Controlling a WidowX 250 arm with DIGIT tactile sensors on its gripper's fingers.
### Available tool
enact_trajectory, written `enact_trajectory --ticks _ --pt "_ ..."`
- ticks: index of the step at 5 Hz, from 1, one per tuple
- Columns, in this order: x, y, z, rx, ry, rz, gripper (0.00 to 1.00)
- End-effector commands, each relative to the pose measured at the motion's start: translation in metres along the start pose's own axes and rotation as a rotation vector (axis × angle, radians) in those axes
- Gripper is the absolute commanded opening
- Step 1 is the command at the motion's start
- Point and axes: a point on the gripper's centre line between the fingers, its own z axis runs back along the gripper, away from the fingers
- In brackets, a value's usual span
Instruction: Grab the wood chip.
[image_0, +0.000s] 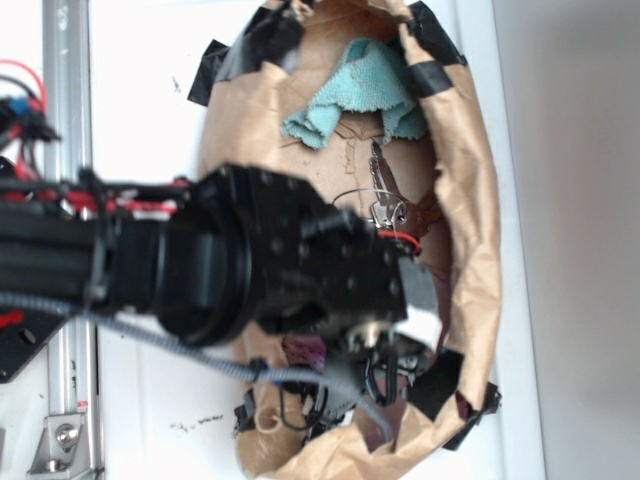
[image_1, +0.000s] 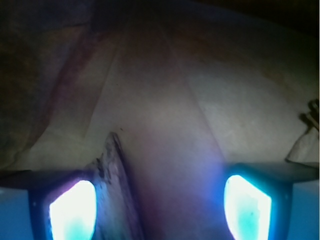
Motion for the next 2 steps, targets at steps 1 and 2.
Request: enact_trajectory --ticks 1,2 --pt "-0.012 0.015 -0.007 0.229 0.086 0.097 1.00" --pt "-0.019 0.041 0.010 0.206 0.049 0.151 1.00"
